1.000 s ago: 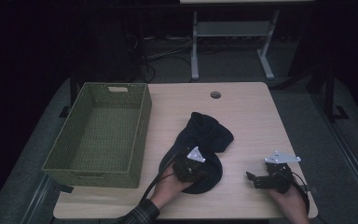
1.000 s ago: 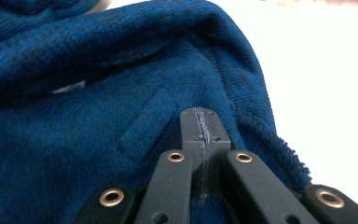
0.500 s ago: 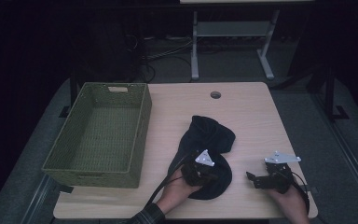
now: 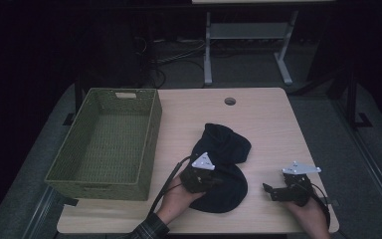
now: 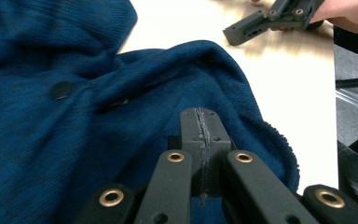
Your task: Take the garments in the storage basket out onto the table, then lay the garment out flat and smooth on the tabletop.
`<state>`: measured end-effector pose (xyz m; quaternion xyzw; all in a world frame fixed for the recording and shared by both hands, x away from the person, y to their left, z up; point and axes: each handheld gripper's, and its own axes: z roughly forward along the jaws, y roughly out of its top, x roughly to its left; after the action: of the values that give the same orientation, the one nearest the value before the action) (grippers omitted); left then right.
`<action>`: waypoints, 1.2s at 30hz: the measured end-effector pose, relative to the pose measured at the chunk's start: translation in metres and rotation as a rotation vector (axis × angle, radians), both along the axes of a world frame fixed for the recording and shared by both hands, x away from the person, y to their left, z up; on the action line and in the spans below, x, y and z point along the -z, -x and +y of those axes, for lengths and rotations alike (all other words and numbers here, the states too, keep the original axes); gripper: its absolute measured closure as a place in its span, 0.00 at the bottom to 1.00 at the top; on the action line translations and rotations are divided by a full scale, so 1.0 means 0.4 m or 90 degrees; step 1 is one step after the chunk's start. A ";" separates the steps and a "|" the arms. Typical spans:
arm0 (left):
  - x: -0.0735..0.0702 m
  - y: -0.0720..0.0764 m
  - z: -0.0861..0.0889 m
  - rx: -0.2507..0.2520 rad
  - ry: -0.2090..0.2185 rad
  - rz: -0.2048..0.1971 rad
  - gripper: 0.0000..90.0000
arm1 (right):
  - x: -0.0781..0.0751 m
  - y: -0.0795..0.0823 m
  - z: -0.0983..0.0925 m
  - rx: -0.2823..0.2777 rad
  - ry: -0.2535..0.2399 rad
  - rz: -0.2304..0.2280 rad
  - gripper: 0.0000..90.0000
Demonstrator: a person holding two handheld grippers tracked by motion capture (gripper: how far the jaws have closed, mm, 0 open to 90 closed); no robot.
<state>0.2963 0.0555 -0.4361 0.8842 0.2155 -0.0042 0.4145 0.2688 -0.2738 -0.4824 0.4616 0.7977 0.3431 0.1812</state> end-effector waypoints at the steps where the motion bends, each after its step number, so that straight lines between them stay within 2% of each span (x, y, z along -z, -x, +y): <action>1: -0.003 -0.001 0.007 -0.005 0.001 -0.002 0.99 | 0.000 0.000 0.000 0.000 0.000 0.000 0.10; 13: -0.028 -0.014 0.106 -0.060 0.006 -0.019 0.86 | -0.001 0.000 0.000 -0.001 0.001 0.001 0.11; 16: -0.035 -0.019 0.130 -0.074 0.008 -0.023 0.82 | -0.013 -0.002 -0.001 -0.007 0.005 0.018 0.18; 19: -0.040 -0.022 0.147 -0.087 0.010 -0.026 0.81 | -0.026 -0.005 -0.002 -0.012 -0.011 0.028 0.33; 21: -0.040 -0.025 0.154 -0.093 0.008 -0.031 0.80 | -0.040 -0.007 0.004 -0.017 -0.026 0.027 0.38; 22: -0.039 -0.026 0.155 -0.097 0.006 -0.033 0.80 | -0.048 -0.007 0.008 -0.026 -0.036 0.030 0.46; 26: -0.036 -0.026 0.151 -0.105 -0.006 -0.047 0.80 | -0.078 -0.012 0.038 -0.066 -0.067 0.027 0.58; 29: -0.037 -0.029 0.156 -0.113 -0.007 -0.052 0.81 | -0.093 -0.014 0.065 -0.101 -0.090 0.026 0.74; 31: -0.037 -0.033 0.160 -0.117 -0.004 -0.051 0.81 | -0.104 -0.014 0.084 -0.130 -0.115 0.027 0.84; 34: -0.036 -0.036 0.159 -0.125 -0.009 -0.054 0.81 | -0.108 -0.018 0.106 -0.152 -0.123 0.032 0.93; 36: -0.032 -0.039 0.156 -0.129 -0.017 -0.059 0.81 | -0.106 -0.023 0.120 -0.161 -0.113 0.040 0.98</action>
<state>0.3119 0.1180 -0.4231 0.8626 0.2847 0.0814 0.4102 0.2780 -0.2257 -0.4401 0.3821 0.8214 0.4177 0.0697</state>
